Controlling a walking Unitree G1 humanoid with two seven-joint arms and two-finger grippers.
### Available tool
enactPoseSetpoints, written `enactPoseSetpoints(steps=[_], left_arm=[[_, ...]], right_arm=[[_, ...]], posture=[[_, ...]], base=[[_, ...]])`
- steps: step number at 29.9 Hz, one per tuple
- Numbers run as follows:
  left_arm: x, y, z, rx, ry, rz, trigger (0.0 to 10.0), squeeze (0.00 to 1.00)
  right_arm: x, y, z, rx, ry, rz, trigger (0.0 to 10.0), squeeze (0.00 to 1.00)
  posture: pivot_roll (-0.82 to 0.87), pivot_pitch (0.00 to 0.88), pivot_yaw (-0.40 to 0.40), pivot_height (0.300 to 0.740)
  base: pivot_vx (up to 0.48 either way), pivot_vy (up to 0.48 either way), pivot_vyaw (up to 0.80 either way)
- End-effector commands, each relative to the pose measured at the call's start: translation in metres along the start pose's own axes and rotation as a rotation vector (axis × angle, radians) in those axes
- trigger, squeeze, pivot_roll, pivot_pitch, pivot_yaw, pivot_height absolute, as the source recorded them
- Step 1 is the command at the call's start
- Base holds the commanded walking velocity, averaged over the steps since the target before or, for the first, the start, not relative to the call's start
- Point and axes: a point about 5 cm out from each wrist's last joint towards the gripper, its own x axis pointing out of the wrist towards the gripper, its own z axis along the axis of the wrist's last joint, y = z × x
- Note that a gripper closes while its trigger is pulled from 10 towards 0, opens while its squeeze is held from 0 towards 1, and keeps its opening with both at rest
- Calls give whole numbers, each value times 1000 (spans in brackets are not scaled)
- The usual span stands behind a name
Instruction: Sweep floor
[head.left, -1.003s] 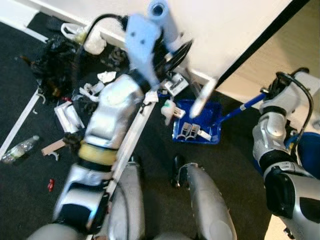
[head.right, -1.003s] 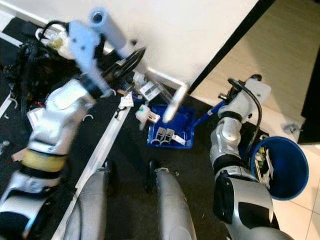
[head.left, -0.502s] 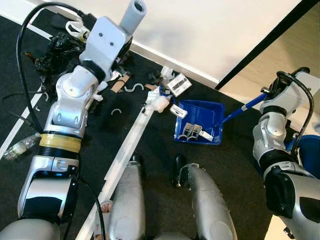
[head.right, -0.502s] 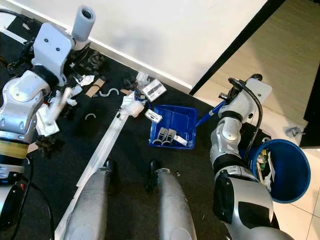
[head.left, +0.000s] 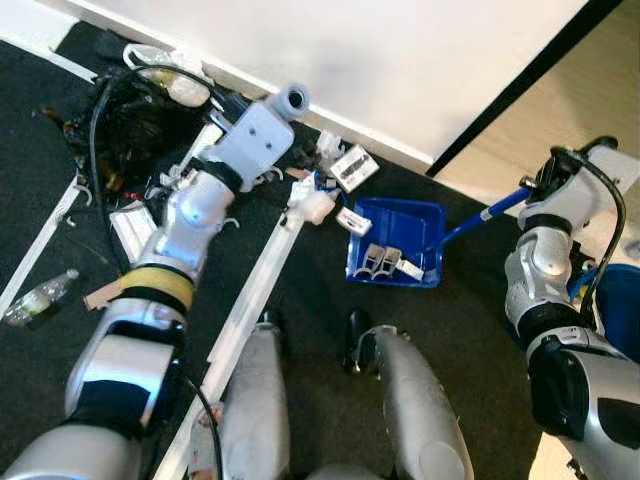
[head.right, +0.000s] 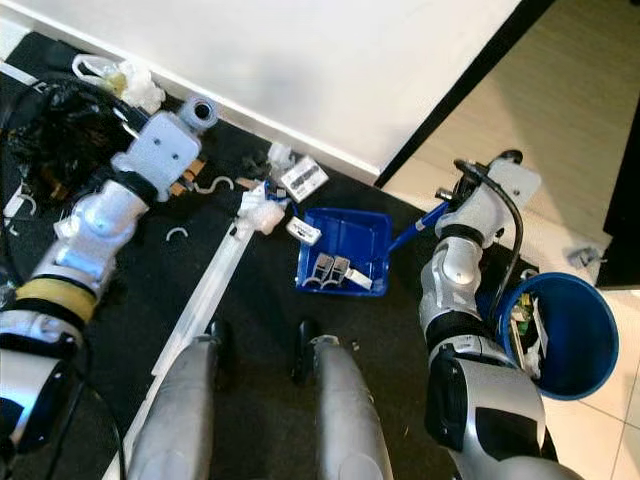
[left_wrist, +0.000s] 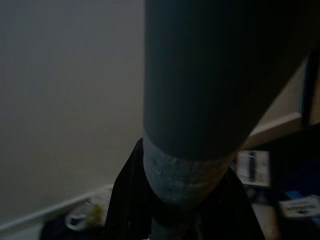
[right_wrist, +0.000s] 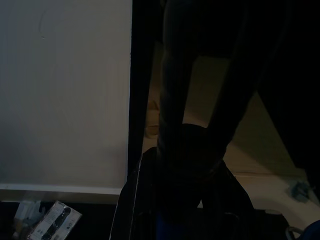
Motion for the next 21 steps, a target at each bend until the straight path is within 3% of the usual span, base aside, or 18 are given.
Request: enactPoseSetpoints(steps=[1, 2, 3, 11, 19, 21], left_arm=[[1, -30, -1, -65, -7, -74, 10000, 0], [1, -30, -1, -65, -7, -74, 10000, 0], [3, -39, 0, -99, -5, -82, 10000, 0], [26, -80, 30, -433, -53, -65, 10000, 0], [40, -96, 62, -587, -159, -104, 10000, 0], [40, -96, 62, -587, -159, -104, 10000, 0]], right_arm=[[-20, -11, -30, -88, 128, 10, 10000, 0], [-20, -11, -30, -88, 128, 10, 10000, 0], [-21, -11, -31, -88, 127, 10, 10000, 0], [-25, -13, -33, -95, 122, 14, 10000, 0], [-25, -13, -33, -96, 118, 16, 10000, 0], [-25, -13, -33, -96, 118, 16, 10000, 0]], posture=[[85, 481, -71, 740], [85, 481, -71, 740], [81, 480, -70, 740], [73, 472, -66, 740], [77, 465, -66, 740], [77, 465, -66, 740]], base=[[0, 0, 0], [0, 0, 0], [0, 0, 0], [0, 0, 0], [0, 0, 0], [0, 0, 0]])
